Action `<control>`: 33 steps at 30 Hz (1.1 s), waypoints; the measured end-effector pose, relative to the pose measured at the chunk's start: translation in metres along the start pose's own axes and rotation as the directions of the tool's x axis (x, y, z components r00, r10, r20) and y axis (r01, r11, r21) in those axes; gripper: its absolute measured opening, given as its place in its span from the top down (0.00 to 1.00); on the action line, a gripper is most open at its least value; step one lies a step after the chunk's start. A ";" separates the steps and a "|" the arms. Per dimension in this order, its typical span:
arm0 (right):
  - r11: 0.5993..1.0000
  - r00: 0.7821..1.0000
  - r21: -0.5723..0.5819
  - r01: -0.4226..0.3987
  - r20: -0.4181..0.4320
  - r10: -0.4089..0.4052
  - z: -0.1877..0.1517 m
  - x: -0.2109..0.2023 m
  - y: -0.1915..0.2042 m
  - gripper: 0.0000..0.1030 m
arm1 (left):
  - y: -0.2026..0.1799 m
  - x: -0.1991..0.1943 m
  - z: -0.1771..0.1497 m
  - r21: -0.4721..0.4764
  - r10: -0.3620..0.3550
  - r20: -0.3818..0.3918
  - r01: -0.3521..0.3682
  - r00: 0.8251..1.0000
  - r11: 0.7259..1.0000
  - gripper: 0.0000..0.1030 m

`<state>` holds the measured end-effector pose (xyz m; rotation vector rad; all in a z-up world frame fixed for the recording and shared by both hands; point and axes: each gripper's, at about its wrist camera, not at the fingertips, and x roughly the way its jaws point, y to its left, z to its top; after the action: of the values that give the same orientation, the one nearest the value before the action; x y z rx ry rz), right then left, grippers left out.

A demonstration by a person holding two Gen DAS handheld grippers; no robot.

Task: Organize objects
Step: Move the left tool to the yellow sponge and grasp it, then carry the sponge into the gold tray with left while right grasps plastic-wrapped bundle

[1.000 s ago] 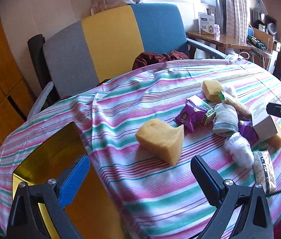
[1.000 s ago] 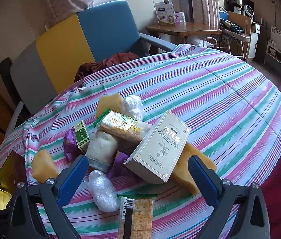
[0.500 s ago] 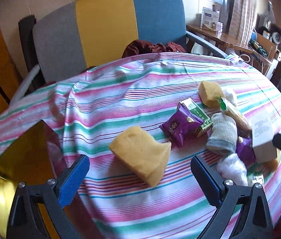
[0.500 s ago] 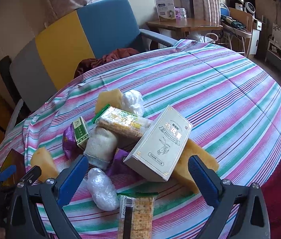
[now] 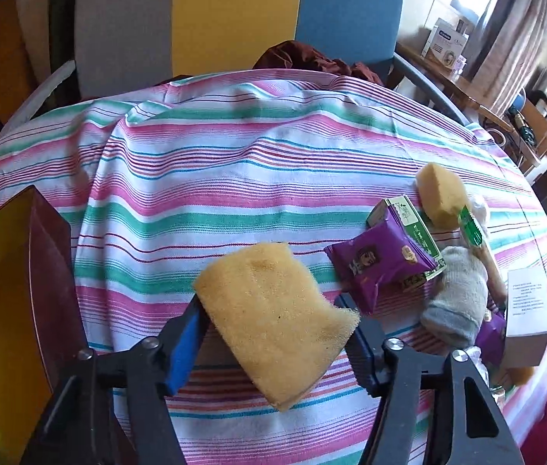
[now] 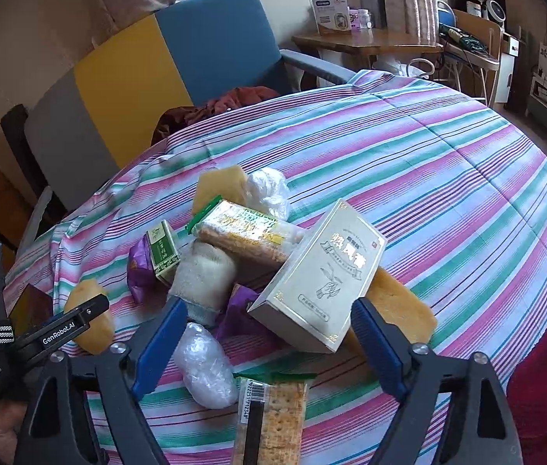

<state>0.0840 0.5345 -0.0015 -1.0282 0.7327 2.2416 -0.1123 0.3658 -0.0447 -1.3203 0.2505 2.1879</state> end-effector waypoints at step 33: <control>0.855 0.973 -0.513 0.072 -0.152 -0.173 -0.052 0.062 0.086 0.65 | 0.178 -0.142 -0.081 -0.095 0.166 0.212 -0.149 0.963 0.984 0.42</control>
<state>0.0173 0.4560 -0.0586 -1.5113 0.1287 2.2914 -0.1000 0.1316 0.0149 -1.1199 0.1916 2.4780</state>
